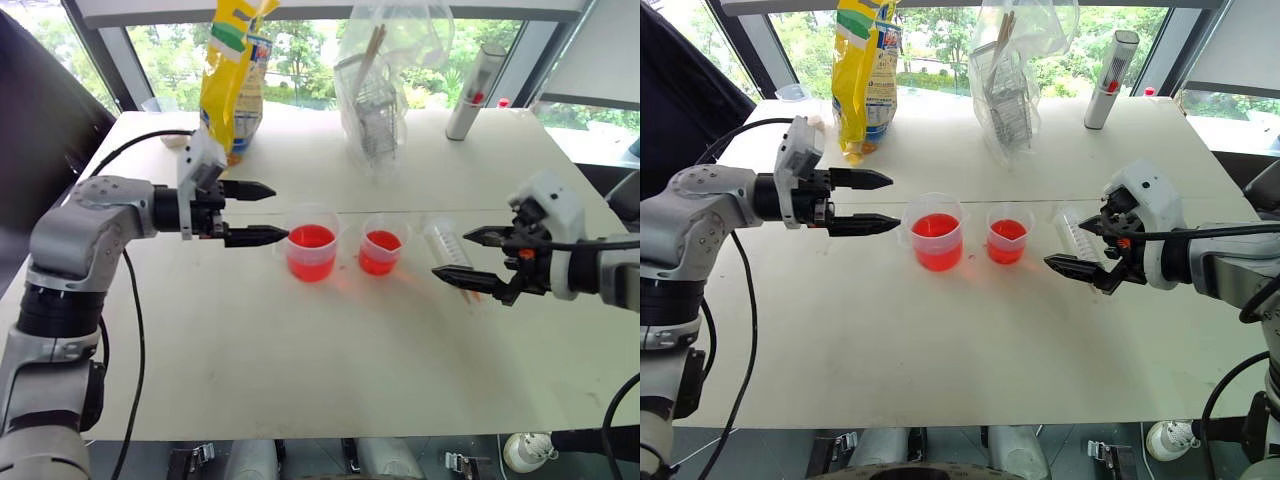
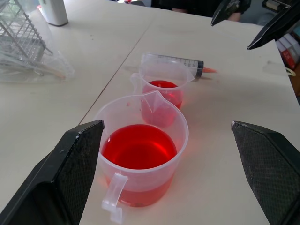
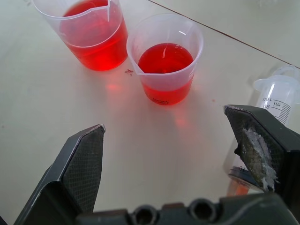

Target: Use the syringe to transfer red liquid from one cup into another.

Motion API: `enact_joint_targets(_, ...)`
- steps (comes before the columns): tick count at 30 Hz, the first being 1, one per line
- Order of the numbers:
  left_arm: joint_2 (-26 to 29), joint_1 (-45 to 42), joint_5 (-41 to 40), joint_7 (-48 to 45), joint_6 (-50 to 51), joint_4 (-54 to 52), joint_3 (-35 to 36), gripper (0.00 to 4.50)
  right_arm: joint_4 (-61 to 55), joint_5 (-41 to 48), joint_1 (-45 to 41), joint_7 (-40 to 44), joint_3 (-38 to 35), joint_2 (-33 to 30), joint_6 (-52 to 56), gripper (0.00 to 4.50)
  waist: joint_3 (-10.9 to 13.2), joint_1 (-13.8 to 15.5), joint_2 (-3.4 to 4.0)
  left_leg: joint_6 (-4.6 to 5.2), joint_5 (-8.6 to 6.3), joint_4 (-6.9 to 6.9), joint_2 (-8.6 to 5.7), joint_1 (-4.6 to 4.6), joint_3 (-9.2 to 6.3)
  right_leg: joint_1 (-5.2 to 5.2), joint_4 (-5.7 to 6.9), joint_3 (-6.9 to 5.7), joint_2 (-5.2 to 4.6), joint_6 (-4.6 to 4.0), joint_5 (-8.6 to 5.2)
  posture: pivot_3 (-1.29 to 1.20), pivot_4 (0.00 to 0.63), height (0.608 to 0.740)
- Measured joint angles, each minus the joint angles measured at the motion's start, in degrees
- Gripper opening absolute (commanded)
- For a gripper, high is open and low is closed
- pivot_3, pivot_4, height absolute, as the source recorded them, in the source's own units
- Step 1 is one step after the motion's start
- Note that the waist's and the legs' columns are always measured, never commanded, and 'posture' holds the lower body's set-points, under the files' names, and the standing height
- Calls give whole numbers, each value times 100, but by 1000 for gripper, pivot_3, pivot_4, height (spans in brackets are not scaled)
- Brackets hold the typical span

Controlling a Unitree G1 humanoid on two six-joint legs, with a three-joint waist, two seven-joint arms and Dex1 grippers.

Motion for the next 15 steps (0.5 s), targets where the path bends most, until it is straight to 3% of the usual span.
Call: enact_joint_targets(15, -399, -4, -117, 49, 84, -144, -54, 4500, 592, -129, 155, 4, 198, -307, -410, 4445, 0, 3, 0, 0, 0, 1, 0, -1, 0, 0, -1, 1, 0, 0, 0, 0, 150, 739)
